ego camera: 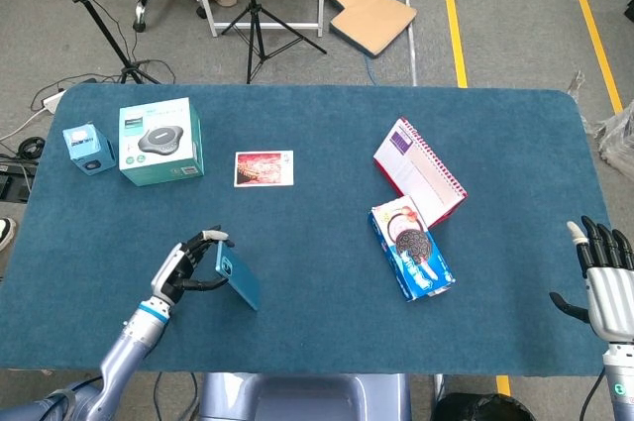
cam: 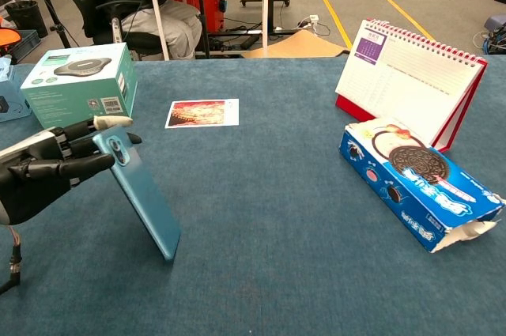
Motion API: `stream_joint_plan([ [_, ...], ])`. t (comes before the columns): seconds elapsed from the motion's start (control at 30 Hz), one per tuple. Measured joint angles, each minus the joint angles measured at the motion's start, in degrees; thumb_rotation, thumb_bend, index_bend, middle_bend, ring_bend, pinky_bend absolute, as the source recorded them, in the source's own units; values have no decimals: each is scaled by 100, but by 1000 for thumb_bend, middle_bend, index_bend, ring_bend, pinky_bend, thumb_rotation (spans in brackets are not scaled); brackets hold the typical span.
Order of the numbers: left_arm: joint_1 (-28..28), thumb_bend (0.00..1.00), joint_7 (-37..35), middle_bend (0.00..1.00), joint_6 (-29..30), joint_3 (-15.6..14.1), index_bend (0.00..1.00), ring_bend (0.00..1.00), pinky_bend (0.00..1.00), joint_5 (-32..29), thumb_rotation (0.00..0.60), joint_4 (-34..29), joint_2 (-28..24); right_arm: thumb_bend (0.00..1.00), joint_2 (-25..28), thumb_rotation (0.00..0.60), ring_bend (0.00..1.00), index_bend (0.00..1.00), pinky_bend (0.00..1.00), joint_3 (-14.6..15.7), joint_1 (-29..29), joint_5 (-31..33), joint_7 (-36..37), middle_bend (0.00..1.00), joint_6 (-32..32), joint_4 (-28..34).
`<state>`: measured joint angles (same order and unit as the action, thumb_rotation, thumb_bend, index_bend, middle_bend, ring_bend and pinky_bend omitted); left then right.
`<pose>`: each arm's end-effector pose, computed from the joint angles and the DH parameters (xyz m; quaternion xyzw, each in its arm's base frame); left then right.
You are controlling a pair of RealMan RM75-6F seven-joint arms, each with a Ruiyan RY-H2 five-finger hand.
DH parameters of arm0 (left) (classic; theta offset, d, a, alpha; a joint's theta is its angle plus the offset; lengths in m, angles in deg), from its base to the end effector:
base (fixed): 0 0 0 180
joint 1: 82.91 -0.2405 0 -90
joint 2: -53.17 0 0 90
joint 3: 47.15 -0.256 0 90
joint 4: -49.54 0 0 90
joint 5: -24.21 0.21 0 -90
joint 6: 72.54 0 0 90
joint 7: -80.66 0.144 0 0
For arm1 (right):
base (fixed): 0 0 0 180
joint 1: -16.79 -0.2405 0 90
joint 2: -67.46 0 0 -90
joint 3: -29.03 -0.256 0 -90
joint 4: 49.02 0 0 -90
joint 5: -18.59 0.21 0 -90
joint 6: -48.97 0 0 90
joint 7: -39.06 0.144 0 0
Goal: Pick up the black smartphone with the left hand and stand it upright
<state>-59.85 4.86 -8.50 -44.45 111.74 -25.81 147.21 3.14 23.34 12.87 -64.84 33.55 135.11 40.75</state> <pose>-0.2312 0.2523 -0.0385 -0.2911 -0.7781 -0.5544 0.0486 -0.3229 -0.1863 0.1747 0.5863 -0.3423 0.3566 0.6418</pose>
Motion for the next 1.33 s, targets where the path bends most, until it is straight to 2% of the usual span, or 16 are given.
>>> stream_joint_plan([
  [0.33, -49, 0, -35, 276, 309, -36, 244, 0, 0, 105, 600, 52, -406, 0, 4, 600, 0, 7, 0, -1, 3, -17, -5, 0, 24, 22],
  [0.47, -99, 0, 325, 278, 552, 4, 244, 0, 0, 141, 600, -49, -631, 0, 12, 600, 0, 7, 0, 3, 4, -46, 1, 0, 39, 39],
  [0.57, -135, 0, 908, 266, 741, 46, 235, 0, 0, 184, 600, -145, -806, 0, 17, 600, 0, 7, 0, 9, 6, -69, -4, 0, 54, 62],
  [0.7, -199, 0, 2286, 248, 1032, 118, 212, 0, 0, 268, 600, -259, -1051, 0, 26, 600, 0, 6, 0, 13, 9, -106, -7, 0, 82, 93],
  [0.83, -332, 0, 4501, 187, 1435, 206, 148, 0, 0, 342, 600, -500, -1337, 0, 47, 600, 0, 6, 0, 9, 16, -126, 21, 0, 114, 123],
  [0.97, -530, 0, 6577, 7, 1850, 260, 8, 0, 0, 383, 600, -806, -1637, 0, 61, 600, 0, 6, 0, 10, 23, -141, 47, 0, 127, 137],
  [1.1, -856, 0, 8303, 0, 2278, 239, 0, 0, 0, 366, 600, -1230, -1977, 0, 71, 600, 0, 6, 0, 15, 24, -160, 71, 0, 133, 147],
  [1.23, -1309, 0, 9165, 0, 2527, 109, 0, 0, 0, 179, 600, -1770, -2289, 0, 80, 600, 0, 5, 0, 22, 24, -199, 86, 0, 150, 163],
  [1.33, -1452, 0, 9381, 0, 2546, 47, 0, 0, 0, -46, 600, -1983, -2398, 0, 84, 600, 0, 5, 0, 23, 24, -217, 107, 0, 163, 169],
])
